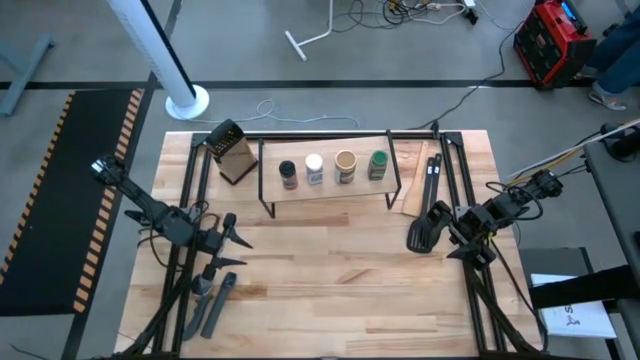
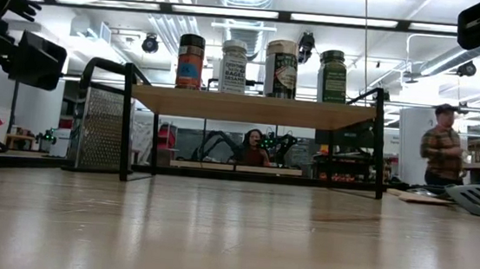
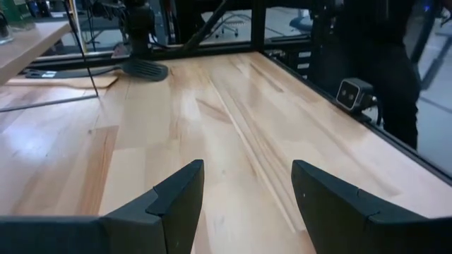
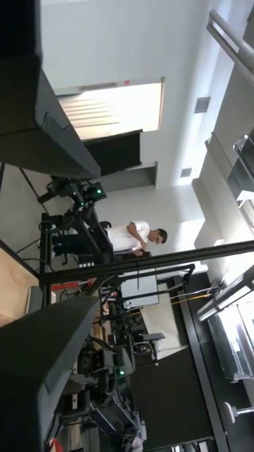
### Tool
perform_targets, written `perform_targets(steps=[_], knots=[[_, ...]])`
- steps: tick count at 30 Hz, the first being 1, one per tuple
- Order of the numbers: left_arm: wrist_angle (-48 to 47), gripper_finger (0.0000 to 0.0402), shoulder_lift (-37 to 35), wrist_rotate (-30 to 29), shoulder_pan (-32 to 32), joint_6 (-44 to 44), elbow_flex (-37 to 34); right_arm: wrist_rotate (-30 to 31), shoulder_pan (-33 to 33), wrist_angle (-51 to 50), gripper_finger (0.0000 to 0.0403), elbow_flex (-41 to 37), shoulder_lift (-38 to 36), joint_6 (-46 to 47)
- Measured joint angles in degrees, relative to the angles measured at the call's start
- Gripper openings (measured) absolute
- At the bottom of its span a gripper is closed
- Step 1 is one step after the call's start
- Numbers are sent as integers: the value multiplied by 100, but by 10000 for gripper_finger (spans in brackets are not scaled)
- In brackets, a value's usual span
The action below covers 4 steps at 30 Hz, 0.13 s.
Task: Shelf spices
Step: Return to Home Position
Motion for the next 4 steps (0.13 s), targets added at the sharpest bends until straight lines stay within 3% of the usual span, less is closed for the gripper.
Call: perform_targets(steps=[4], knots=[[0, 204, 137, 0, 0, 1, 0, 0, 0, 1, 258, 0, 0, 0]])
